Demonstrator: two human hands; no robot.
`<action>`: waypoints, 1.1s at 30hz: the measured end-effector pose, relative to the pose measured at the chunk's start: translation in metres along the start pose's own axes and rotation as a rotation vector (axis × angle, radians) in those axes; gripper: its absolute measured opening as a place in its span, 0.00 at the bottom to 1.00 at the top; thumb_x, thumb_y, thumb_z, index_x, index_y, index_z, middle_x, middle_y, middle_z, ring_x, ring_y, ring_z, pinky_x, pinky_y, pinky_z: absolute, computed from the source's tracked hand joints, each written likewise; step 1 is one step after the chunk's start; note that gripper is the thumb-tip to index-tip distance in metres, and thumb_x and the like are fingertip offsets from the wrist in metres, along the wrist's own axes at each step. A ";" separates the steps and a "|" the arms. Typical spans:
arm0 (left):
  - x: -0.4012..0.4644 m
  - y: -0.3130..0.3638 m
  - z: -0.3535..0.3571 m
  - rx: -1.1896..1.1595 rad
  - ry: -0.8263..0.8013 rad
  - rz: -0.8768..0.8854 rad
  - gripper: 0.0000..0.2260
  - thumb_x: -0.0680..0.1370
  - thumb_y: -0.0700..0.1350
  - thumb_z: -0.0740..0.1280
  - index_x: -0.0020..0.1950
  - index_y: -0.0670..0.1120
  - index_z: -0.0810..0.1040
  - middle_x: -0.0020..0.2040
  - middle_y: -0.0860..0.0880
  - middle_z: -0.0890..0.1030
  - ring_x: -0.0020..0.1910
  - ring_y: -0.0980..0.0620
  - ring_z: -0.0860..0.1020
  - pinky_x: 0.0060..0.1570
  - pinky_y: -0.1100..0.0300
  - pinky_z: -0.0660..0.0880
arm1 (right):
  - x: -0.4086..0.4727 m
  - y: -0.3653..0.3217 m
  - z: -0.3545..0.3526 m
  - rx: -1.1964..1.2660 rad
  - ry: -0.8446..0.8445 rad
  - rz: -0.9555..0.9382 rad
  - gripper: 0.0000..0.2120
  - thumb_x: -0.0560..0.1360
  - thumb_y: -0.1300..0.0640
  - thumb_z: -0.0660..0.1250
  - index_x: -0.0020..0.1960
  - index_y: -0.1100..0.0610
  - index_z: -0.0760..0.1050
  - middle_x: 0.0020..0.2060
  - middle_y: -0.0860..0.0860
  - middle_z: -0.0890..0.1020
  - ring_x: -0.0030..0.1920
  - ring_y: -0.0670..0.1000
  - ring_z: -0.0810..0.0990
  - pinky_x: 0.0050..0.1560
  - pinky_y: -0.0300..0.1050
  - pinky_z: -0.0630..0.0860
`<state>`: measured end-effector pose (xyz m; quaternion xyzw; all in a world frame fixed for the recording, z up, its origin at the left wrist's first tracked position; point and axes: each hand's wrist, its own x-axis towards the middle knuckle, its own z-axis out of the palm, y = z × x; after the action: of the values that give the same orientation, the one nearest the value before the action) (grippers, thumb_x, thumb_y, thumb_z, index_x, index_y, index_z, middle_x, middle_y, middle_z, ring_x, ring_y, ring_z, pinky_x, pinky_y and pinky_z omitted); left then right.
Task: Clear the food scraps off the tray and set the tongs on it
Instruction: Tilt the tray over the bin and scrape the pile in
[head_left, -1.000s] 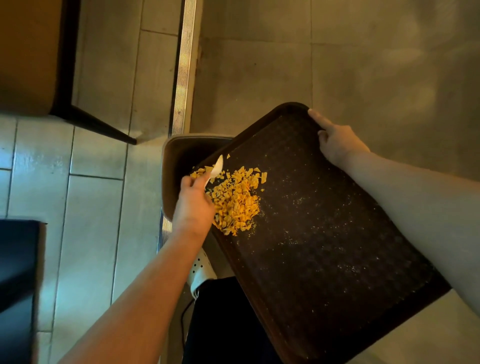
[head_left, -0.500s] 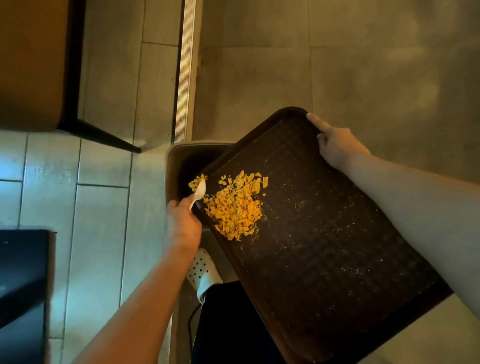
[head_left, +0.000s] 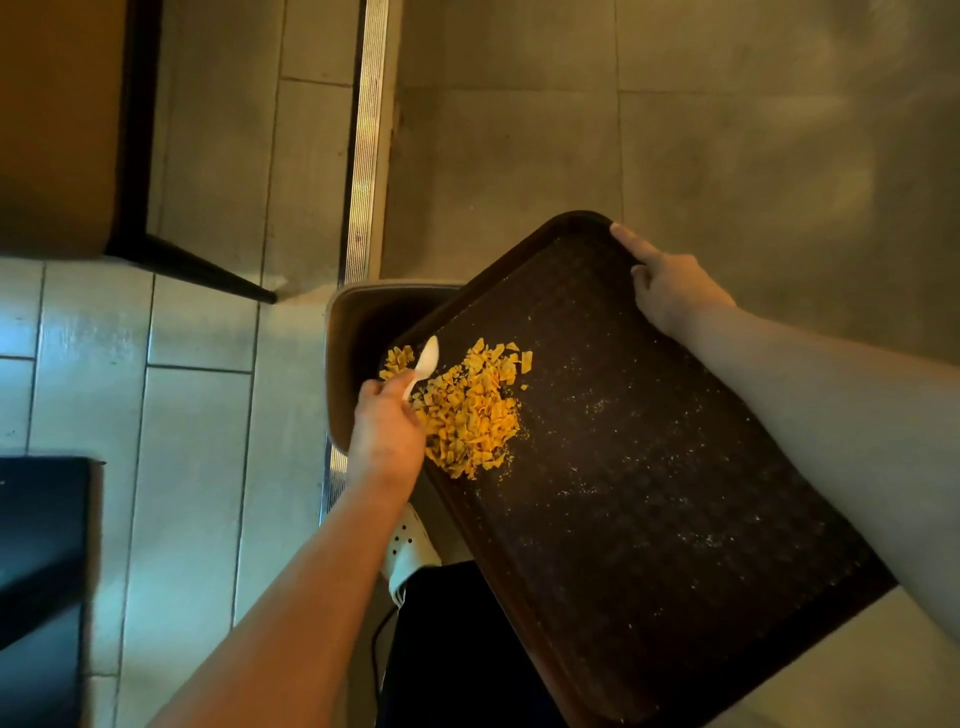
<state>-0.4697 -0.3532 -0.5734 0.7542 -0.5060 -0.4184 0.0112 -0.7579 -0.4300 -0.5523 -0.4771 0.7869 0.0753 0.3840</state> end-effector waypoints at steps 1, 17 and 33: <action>-0.001 -0.006 -0.003 0.008 0.011 -0.026 0.20 0.80 0.37 0.56 0.71 0.49 0.67 0.61 0.45 0.67 0.50 0.52 0.71 0.55 0.57 0.71 | 0.000 0.000 0.000 -0.003 0.000 -0.001 0.24 0.83 0.55 0.47 0.73 0.32 0.49 0.62 0.60 0.73 0.45 0.55 0.77 0.49 0.50 0.74; -0.011 0.020 0.009 -0.023 -0.055 0.163 0.20 0.80 0.38 0.56 0.71 0.50 0.67 0.63 0.48 0.67 0.47 0.57 0.71 0.51 0.63 0.73 | 0.006 -0.007 0.004 0.001 -0.007 -0.033 0.24 0.83 0.54 0.47 0.73 0.33 0.49 0.57 0.58 0.76 0.40 0.51 0.76 0.47 0.48 0.73; -0.028 0.026 0.016 -0.039 -0.093 0.241 0.21 0.80 0.39 0.57 0.72 0.52 0.65 0.59 0.51 0.67 0.45 0.58 0.72 0.51 0.65 0.72 | 0.005 -0.009 0.003 -0.019 0.001 -0.030 0.25 0.83 0.55 0.47 0.73 0.33 0.49 0.50 0.57 0.75 0.36 0.50 0.75 0.45 0.49 0.73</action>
<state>-0.5037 -0.3376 -0.5545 0.6673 -0.5848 -0.4582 0.0528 -0.7503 -0.4365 -0.5560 -0.4924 0.7792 0.0768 0.3801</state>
